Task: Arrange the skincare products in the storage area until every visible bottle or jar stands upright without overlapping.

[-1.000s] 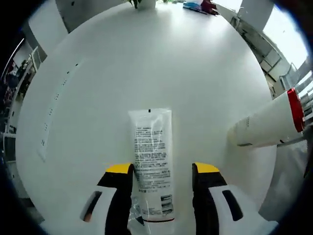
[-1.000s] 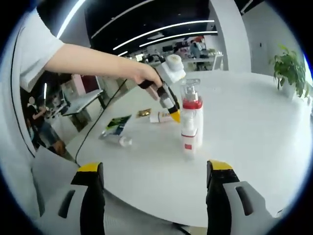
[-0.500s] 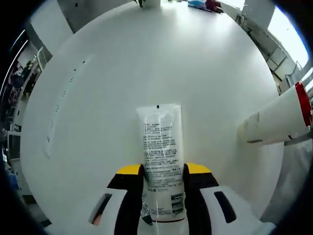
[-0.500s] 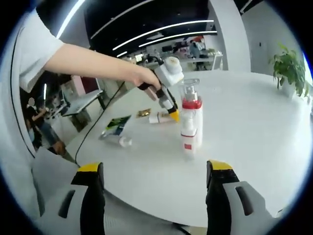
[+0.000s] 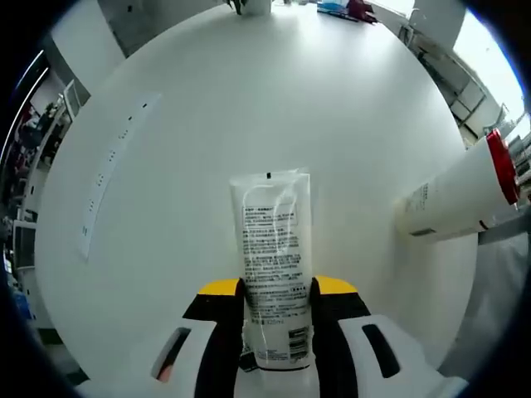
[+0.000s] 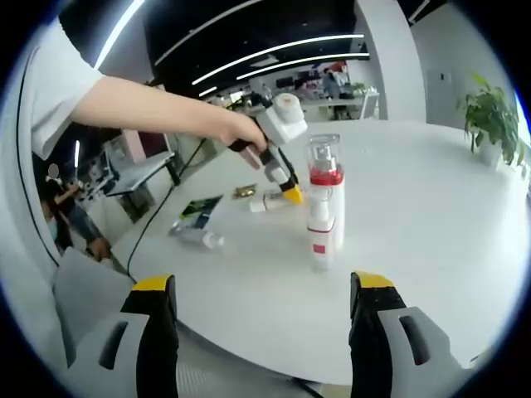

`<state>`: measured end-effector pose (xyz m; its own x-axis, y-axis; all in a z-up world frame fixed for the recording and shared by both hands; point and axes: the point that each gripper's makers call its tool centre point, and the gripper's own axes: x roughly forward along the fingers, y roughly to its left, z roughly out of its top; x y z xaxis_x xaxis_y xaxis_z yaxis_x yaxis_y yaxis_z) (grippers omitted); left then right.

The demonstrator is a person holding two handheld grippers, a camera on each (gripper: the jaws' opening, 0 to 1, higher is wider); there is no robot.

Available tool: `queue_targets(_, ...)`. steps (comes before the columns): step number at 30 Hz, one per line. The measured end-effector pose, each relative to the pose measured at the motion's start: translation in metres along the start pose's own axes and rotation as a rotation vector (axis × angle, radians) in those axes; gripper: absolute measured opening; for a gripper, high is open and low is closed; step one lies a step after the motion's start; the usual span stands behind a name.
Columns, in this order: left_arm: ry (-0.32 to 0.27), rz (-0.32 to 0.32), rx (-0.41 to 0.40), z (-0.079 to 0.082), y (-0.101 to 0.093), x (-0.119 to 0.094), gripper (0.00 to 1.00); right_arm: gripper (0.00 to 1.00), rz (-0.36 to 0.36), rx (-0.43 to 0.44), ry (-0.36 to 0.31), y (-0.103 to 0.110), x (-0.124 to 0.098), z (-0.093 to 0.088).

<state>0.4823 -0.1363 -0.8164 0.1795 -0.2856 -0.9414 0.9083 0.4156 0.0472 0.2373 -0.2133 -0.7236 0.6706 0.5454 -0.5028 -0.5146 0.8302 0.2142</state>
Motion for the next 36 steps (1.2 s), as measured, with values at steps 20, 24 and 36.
queue_targets(20, -0.088, -0.008, -0.066, -0.007, -0.016, -0.044, 0.33, 0.84, 0.020, -0.030, -0.006, 0.005, 0.000, 0.002)
queue_targets(24, -0.096, -0.003, -0.074, -0.014, -0.022, -0.056, 0.33, 0.84, 0.033, -0.043, 0.000, 0.009, 0.000, 0.002)
queue_targets(36, -0.196, -0.012, -0.154, -0.029, -0.043, -0.098, 0.32, 0.82, 0.073, -0.085, 0.021, 0.018, 0.001, -0.001)
